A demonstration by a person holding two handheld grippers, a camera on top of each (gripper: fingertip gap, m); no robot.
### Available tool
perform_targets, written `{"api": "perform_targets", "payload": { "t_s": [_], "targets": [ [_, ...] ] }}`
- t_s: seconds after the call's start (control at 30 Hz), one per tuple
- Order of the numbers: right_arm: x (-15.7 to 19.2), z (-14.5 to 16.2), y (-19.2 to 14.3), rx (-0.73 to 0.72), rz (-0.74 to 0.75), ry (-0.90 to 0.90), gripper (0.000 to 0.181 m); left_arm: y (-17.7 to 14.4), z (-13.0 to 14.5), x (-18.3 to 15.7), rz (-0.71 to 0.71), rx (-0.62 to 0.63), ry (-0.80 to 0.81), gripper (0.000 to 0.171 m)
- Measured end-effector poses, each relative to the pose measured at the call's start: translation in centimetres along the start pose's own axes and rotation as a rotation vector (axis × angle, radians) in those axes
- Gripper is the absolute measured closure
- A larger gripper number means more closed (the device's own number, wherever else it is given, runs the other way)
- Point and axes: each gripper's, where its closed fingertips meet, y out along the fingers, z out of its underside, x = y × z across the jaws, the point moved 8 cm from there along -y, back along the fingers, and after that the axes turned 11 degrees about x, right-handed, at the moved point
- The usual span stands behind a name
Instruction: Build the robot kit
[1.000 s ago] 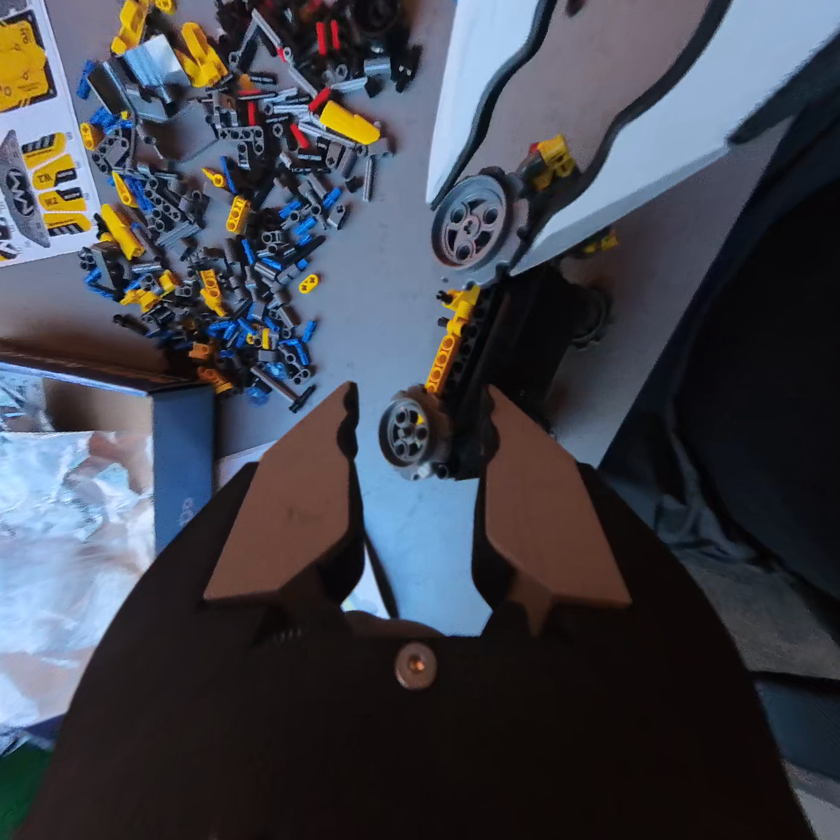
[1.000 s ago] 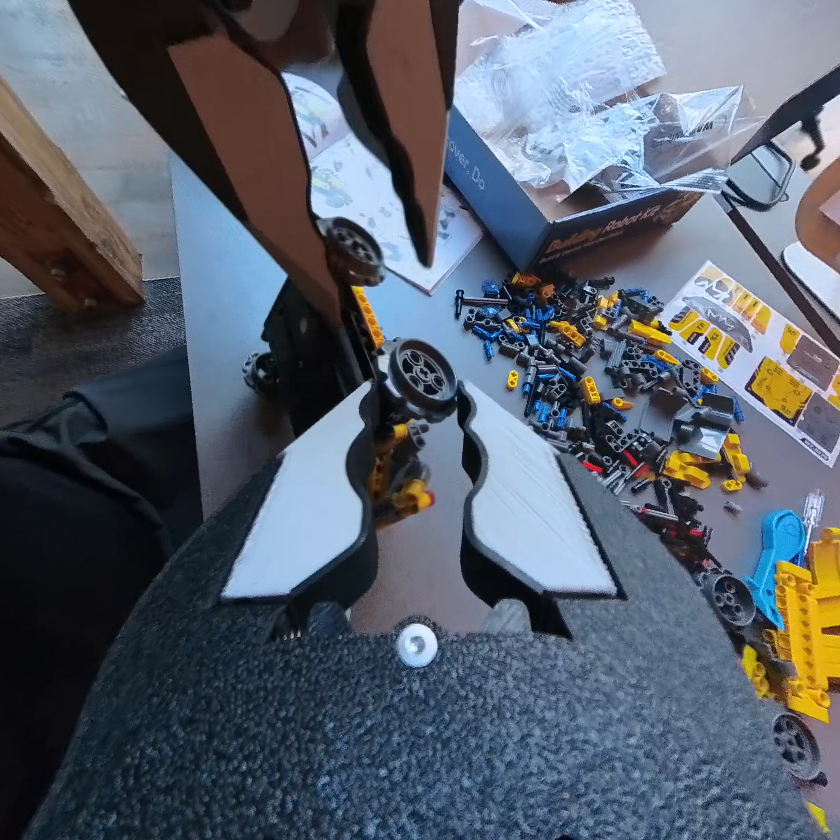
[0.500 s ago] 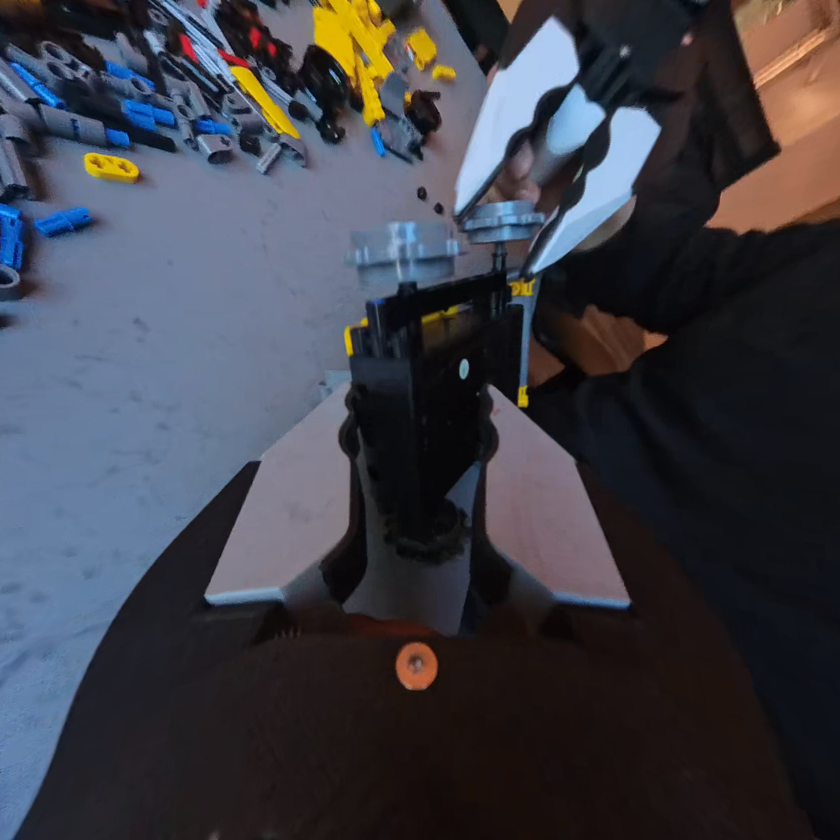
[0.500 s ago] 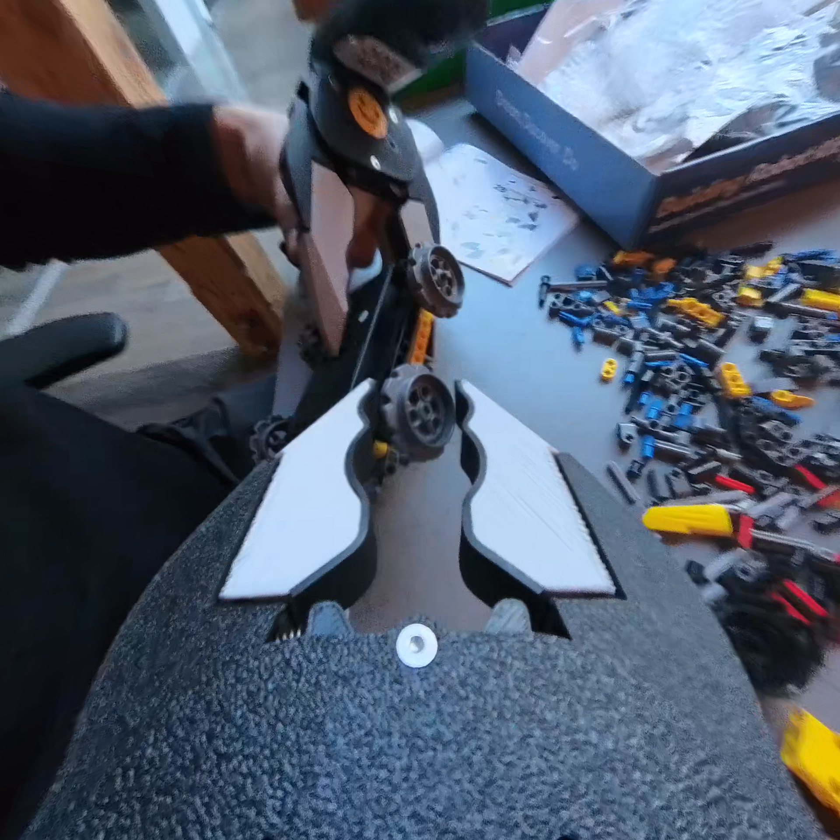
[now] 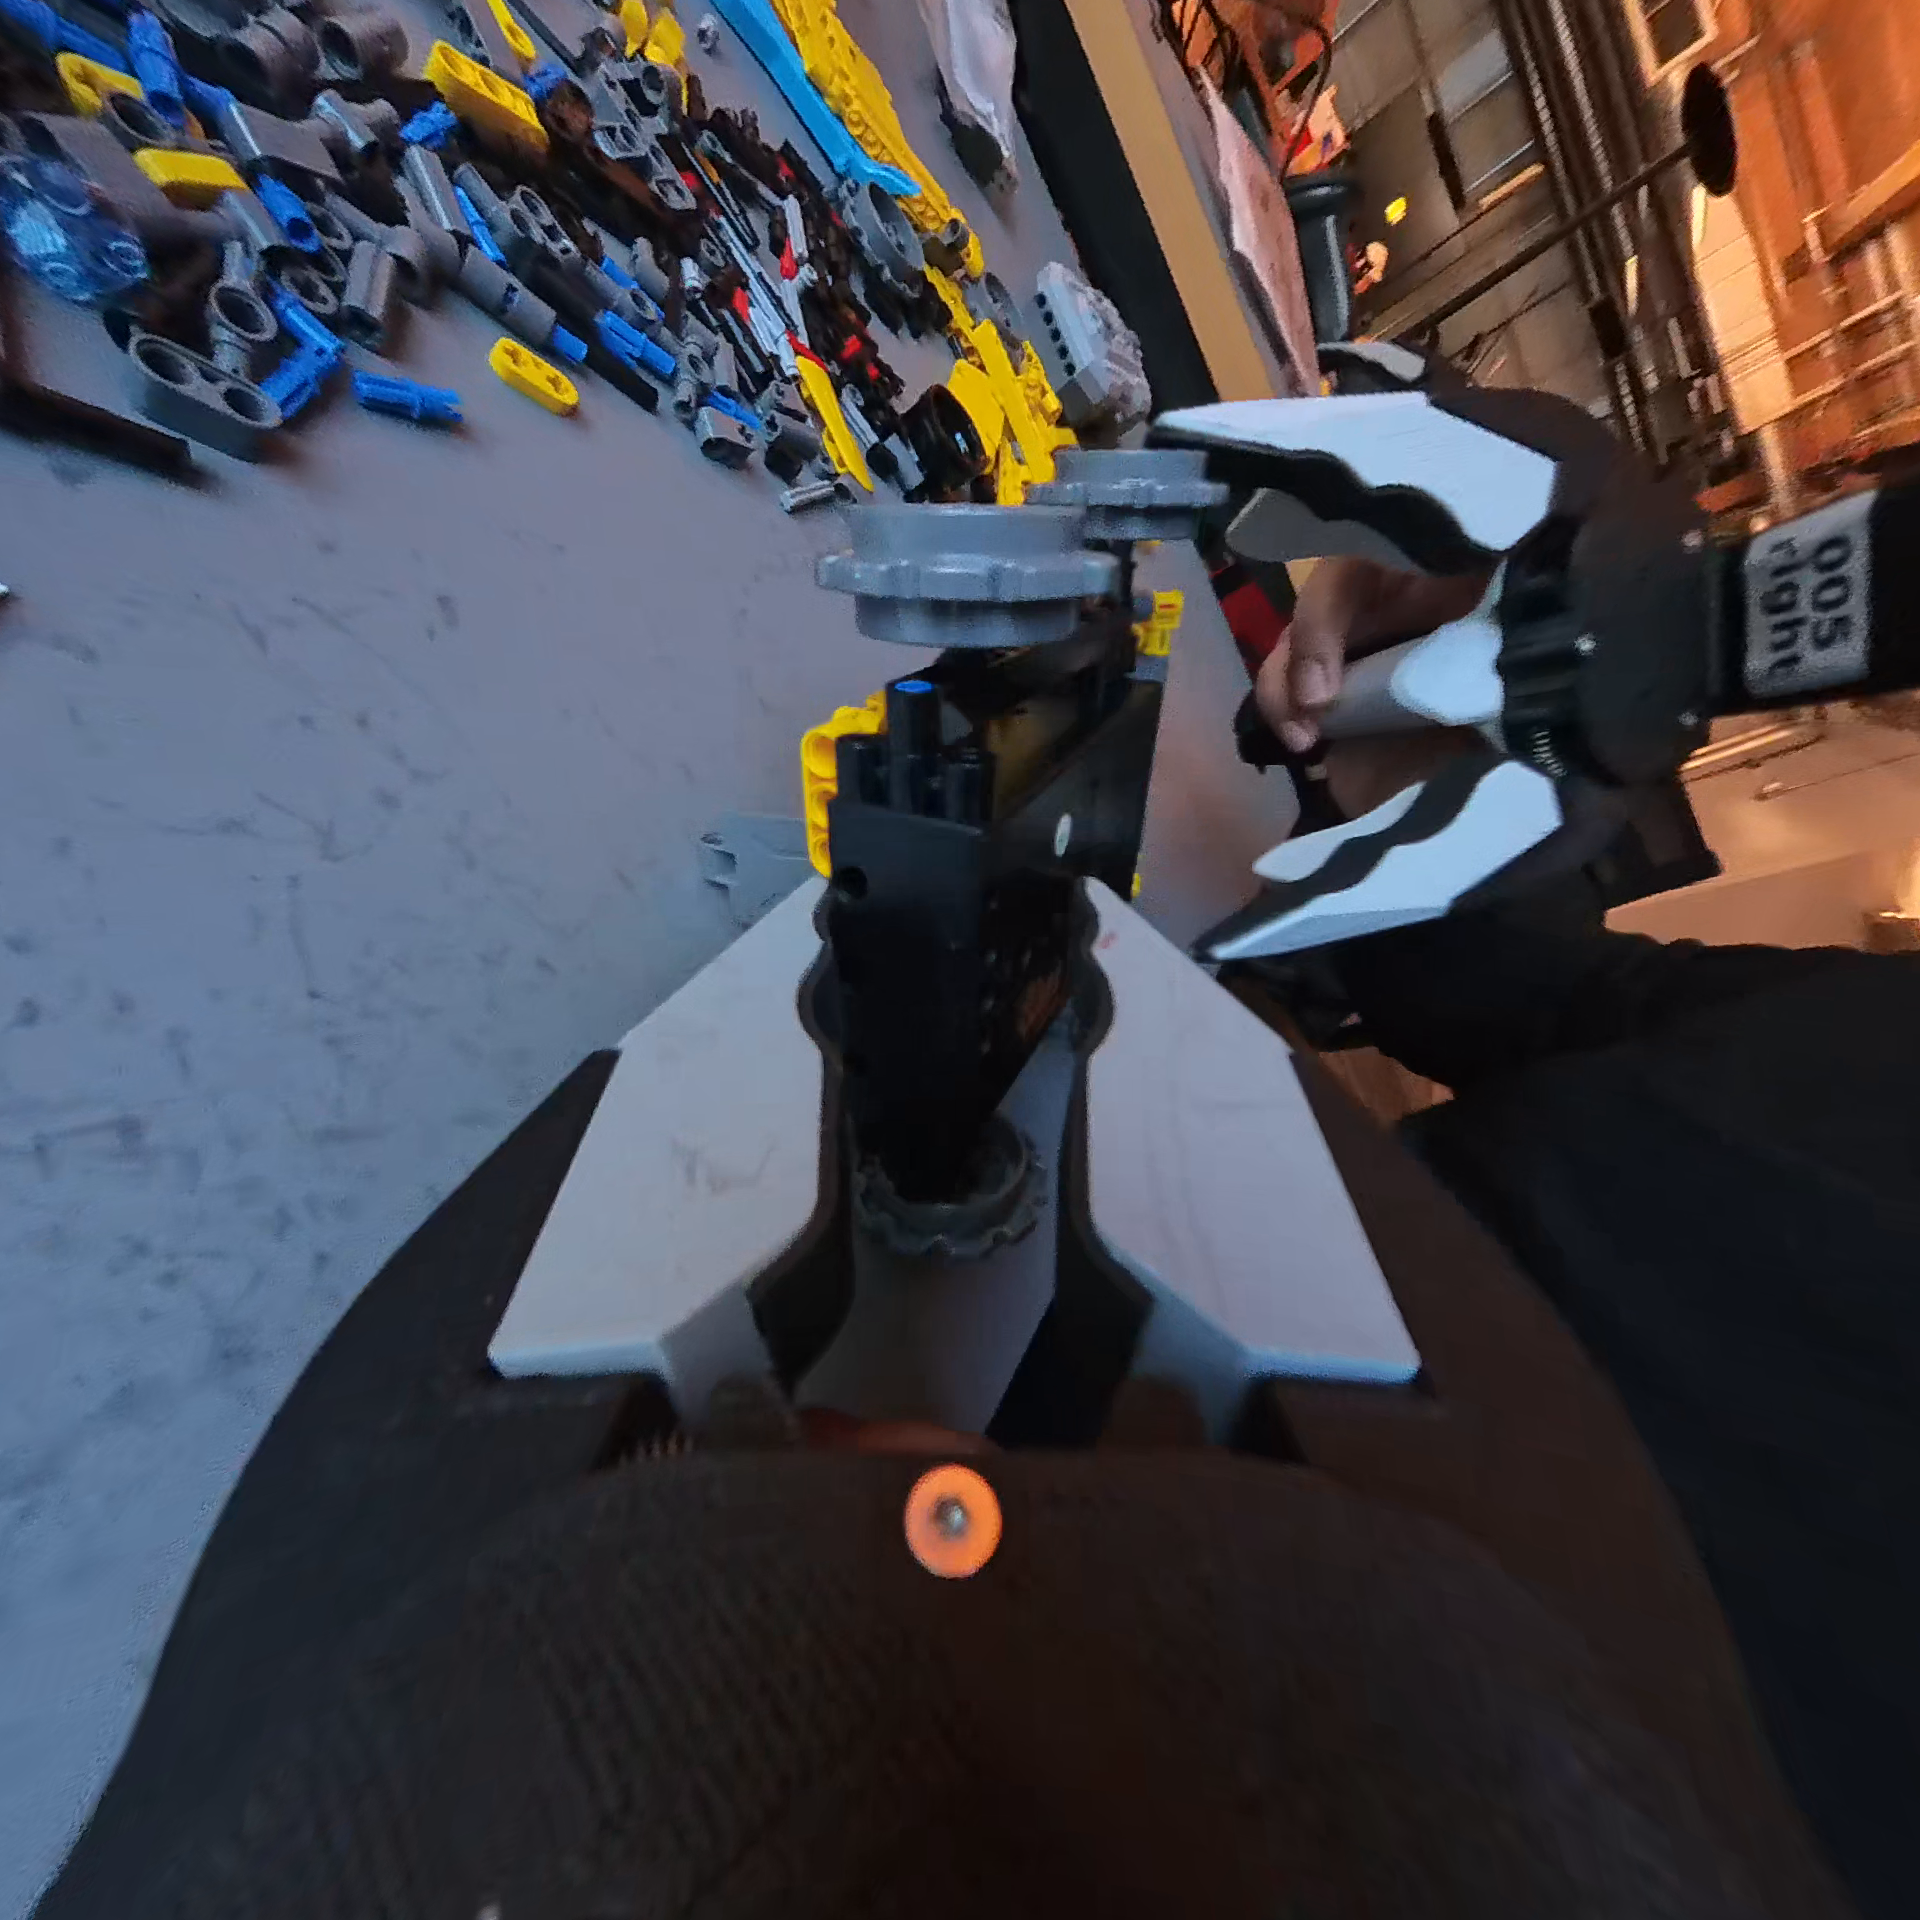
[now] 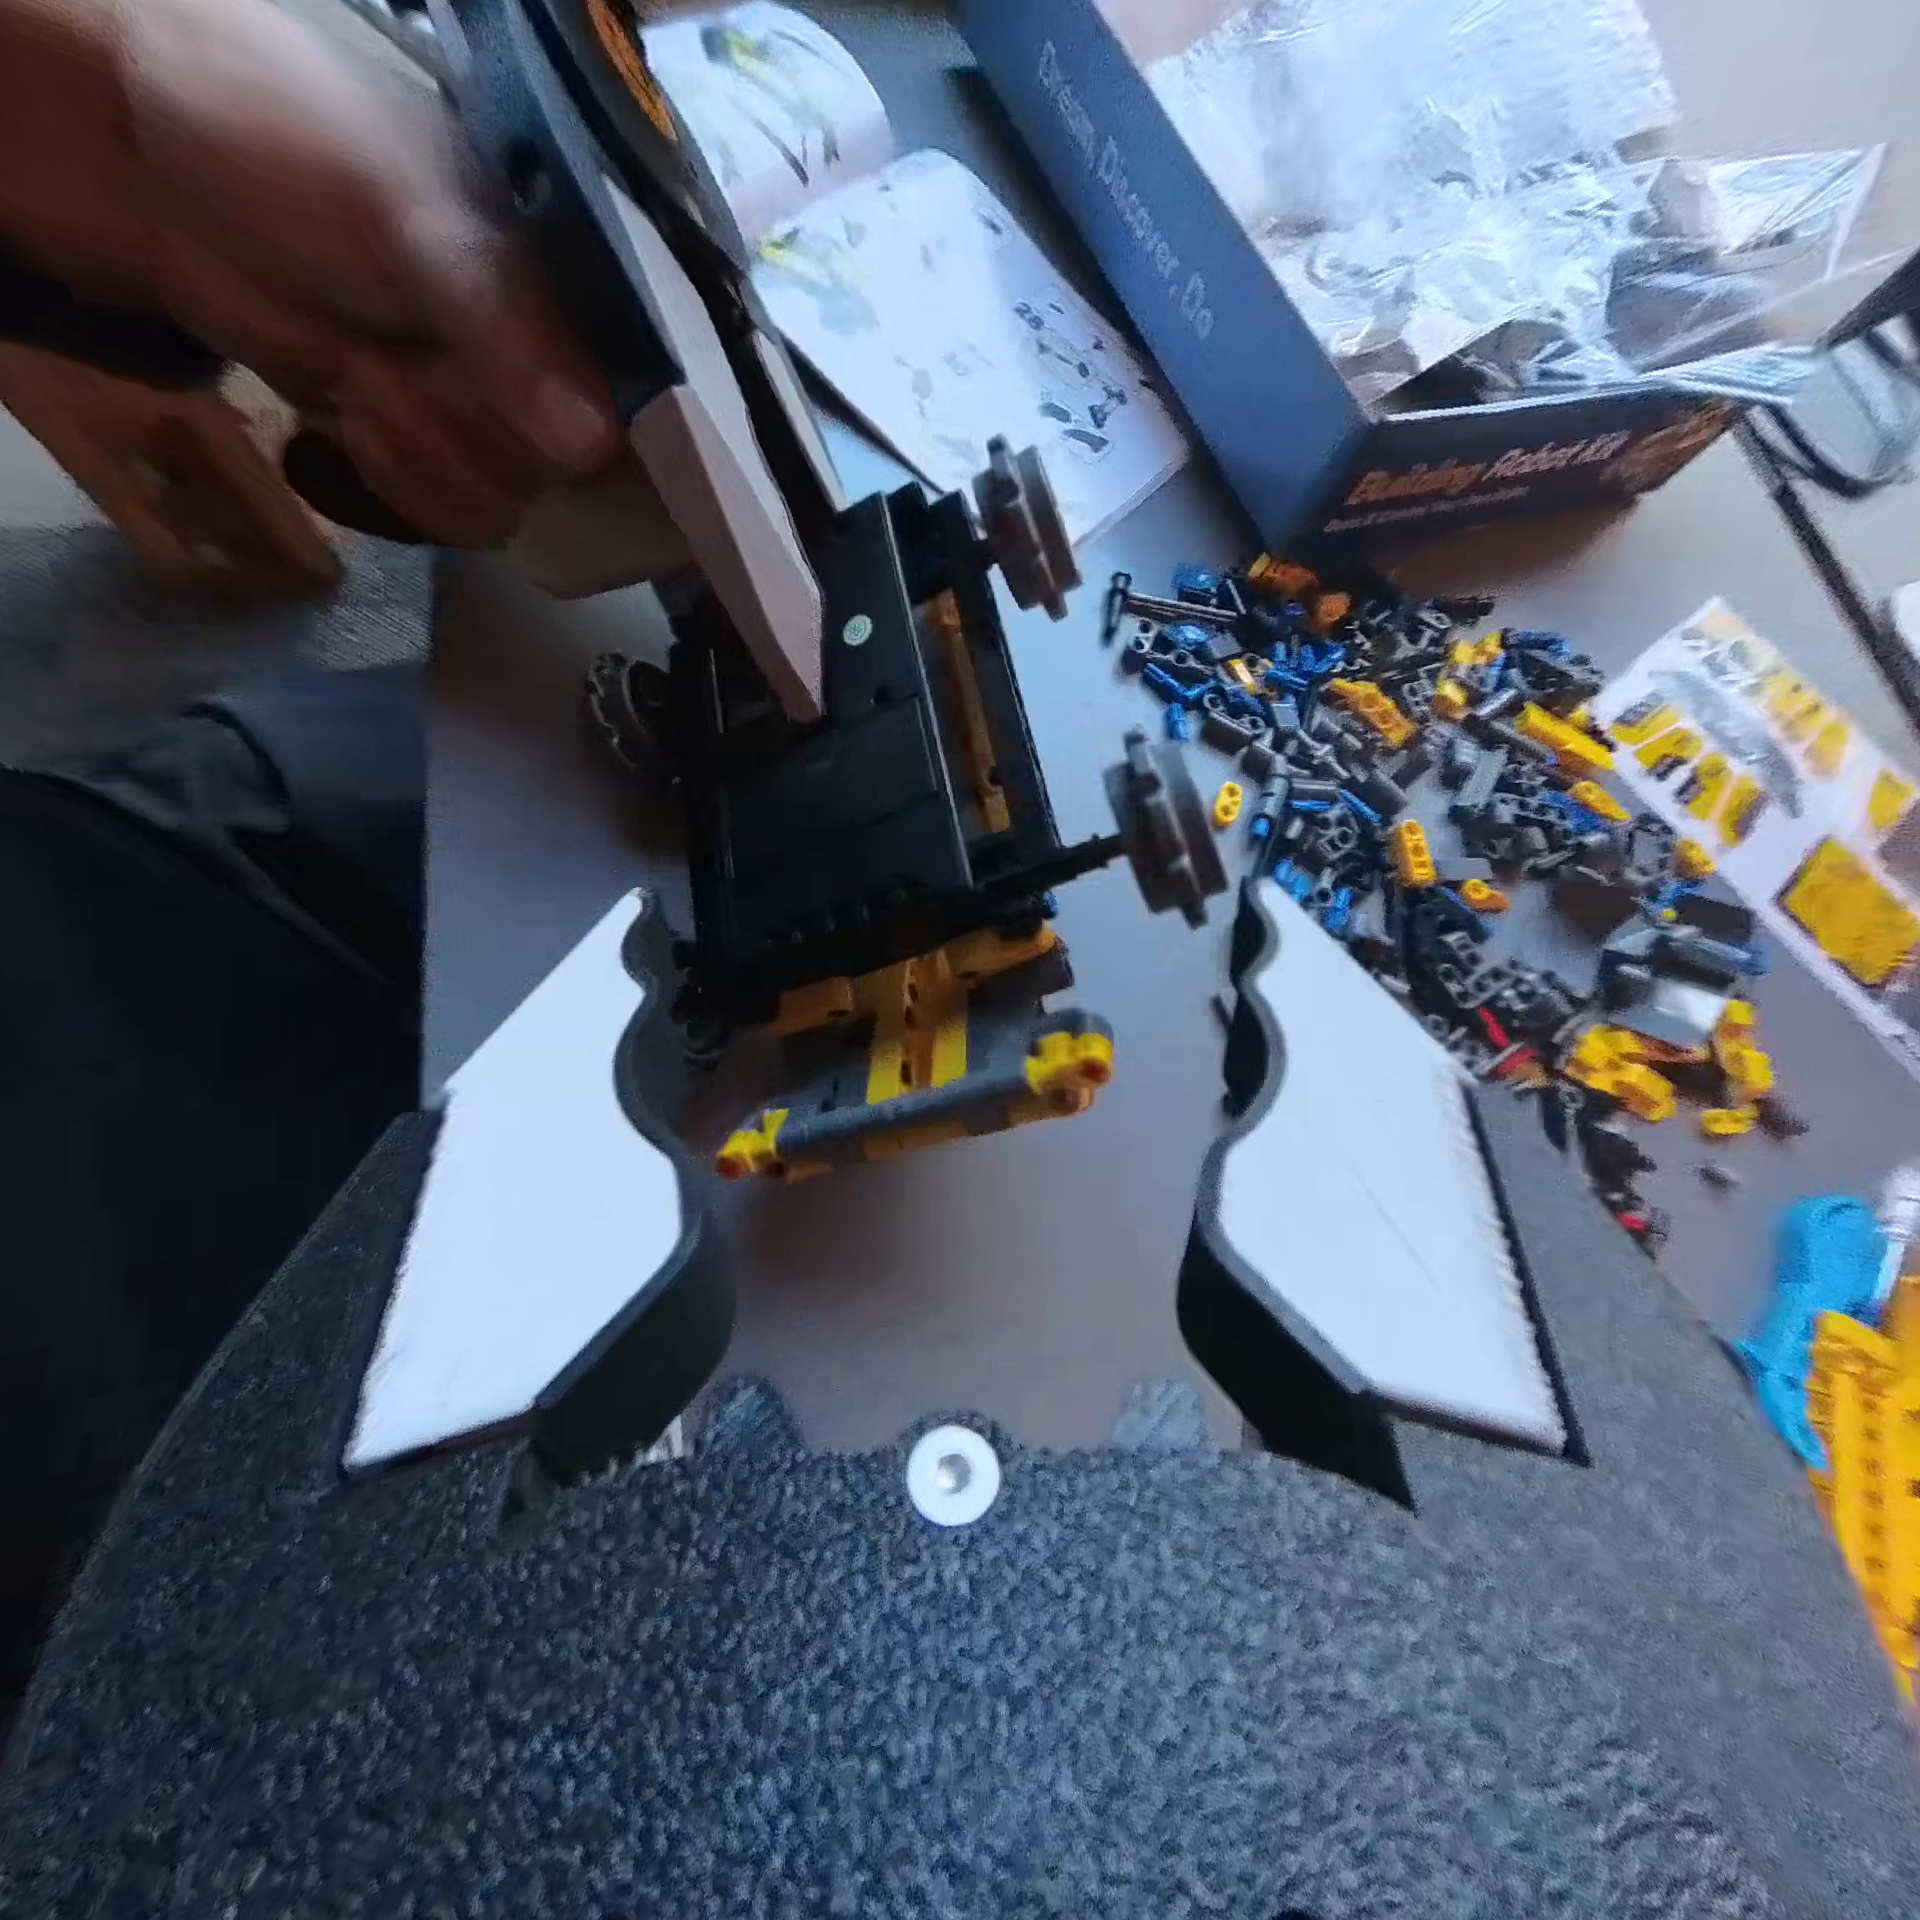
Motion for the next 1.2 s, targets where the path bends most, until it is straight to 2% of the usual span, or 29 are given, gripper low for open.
{"api": "perform_targets", "payload": {
  "t_s": [0.1, 0.3, 0.37, 0.47, 0.6, 0.7, 0.83, 0.93, 1.07, 1.2],
  "targets": [
    [0.1, 0.0, 0.7, 0.040, 0.052, -0.041, 0.071, 0.1, 0.3, 0.0, 0.013, -0.015, 0.001, 0.133],
    [0.4, -0.5, 1.0, 0.056, 0.043, -0.208, 0.067, 0.1, 0.4, -0.2, 0.020, 0.002, 0.030, 0.134],
    [0.2, -0.8, 0.7, 0.035, 0.019, -0.206, 0.080, 0.0, 0.4, -0.2, 0.014, -0.008, 0.034, 0.134],
    [-0.1, -0.8, 0.5, 0.078, 0.050, -0.250, 0.088, 0.0, 0.4, -0.2, 0.015, -0.024, 0.028, 0.134],
    [0.5, -0.7, 1.0, 0.117, 0.079, -0.263, 0.074, 0.2, 0.4, -0.3, 0.027, -0.036, 0.009, 0.136],
    [0.9, -0.8, 2.0, 0.175, 0.110, -0.264, 0.065, 0.3, 0.3, -0.5, 0.096, -0.064, -0.037, 0.145],
    [1.3, -0.6, 3.0, 0.224, 0.134, -0.289, 0.062, 0.3, 0.5, -0.3, 0.105, -0.071, -0.021, 0.144],
    [0.9, -0.7, 2.4, 0.192, 0.102, -0.258, 0.065, 0.2, 0.6, -0.3, 0.099, -0.076, -0.009, 0.144],
    [-0.2, -0.7, 1.4, 0.107, 0.024, -0.174, 0.084, 0.1, 0.7, -0.4, 0.095, -0.080, -0.005, 0.145],
    [-0.1, -0.6, 1.7, 0.128, 0.062, -0.211, 0.083, 0.0, 0.7, -0.3, 0.101, -0.084, -0.006, 0.145]
  ]
}}
